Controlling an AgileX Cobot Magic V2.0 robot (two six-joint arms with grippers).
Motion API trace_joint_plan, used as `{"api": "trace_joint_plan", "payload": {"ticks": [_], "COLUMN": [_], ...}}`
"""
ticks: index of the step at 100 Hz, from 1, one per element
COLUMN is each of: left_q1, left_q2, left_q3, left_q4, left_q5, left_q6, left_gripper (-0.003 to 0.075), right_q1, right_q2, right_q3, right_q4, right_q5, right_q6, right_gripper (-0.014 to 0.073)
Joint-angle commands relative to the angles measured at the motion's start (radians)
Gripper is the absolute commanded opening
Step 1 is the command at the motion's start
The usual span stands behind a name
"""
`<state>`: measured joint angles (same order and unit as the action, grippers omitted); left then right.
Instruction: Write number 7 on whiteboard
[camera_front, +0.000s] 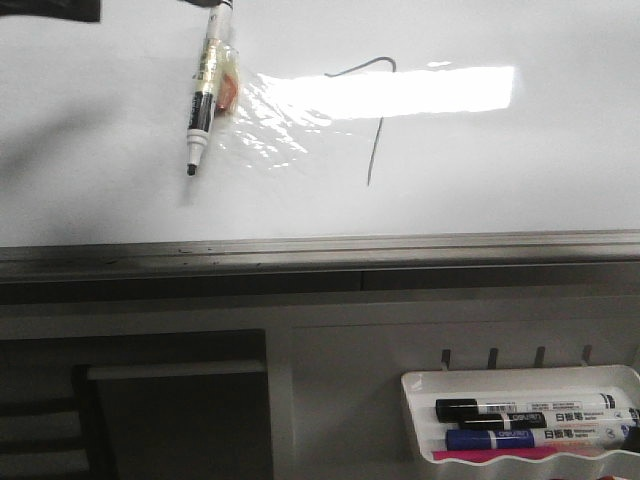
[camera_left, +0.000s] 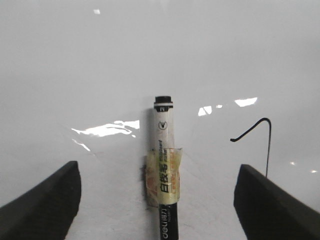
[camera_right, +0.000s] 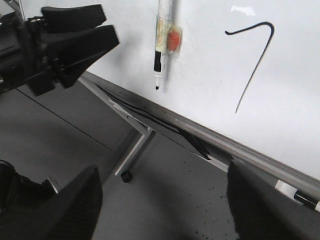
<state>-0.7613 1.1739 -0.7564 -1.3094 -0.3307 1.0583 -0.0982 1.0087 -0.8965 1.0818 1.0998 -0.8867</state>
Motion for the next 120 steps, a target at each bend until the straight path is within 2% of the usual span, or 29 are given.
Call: {"api": "trace_joint_plan", "payload": {"ticks": [1,9,13,28,33,46,59,71,99,112,120], "left_q1": [0.001,0.001,0.001,0.001,0.001,0.001,0.001,0.001,0.001,0.001,0.001], "left_q2": [-0.118,-0.206,-0.253,-0.406,-0.452,-0.566,-0.671,-0.775,-1.091,-1.211,-1.201], "left_q3": [0.014,0.049,0.064,0.129,0.151,0.207,0.268,0.340,0.529,0.575,0.576], "left_q4": [0.016,0.018,0.018,0.018,0.018,0.018,0.018,0.018,0.014,-0.025,-0.051], "left_q5": [-0.025,-0.020,-0.018,-0.016,-0.015,0.010,0.078,0.140,0.149,0.140,0.101], "left_q6": [0.050,0.078,0.109,0.215,0.227,0.234,0.238,0.238,0.238,0.238,0.238], "left_gripper": [0.0529,0.0475,0.0421,0.0102,-0.0014,-0.0020,-0.0020,-0.0020,-0.0020,-0.0020,-0.0020], "right_q1": [0.002,0.002,0.002,0.002,0.002,0.002,0.002,0.002,0.002,0.002,0.002], "right_q2": [-0.019,-0.029,-0.036,-0.091,-0.124,-0.233,-0.385,-0.551,-0.938,-1.037,-1.032], "right_q3": [-0.025,-0.025,-0.025,-0.022,-0.015,0.043,0.171,0.320,0.614,0.698,0.729], "right_q4": [0.102,0.156,0.190,0.259,0.261,0.261,0.261,0.275,0.276,0.276,0.273], "right_q5": [-0.053,-0.107,-0.132,-0.245,-0.286,-0.373,-0.428,-0.494,-0.596,-0.623,-0.644], "right_q6": [-0.019,-0.035,-0.049,-0.156,-0.199,-0.299,-0.368,-0.370,-0.370,-0.370,-0.370], "right_gripper": [0.0416,0.0294,0.0228,-0.0070,-0.0062,-0.0060,-0.0060,-0.0061,-0.0062,-0.0062,-0.0062]}}
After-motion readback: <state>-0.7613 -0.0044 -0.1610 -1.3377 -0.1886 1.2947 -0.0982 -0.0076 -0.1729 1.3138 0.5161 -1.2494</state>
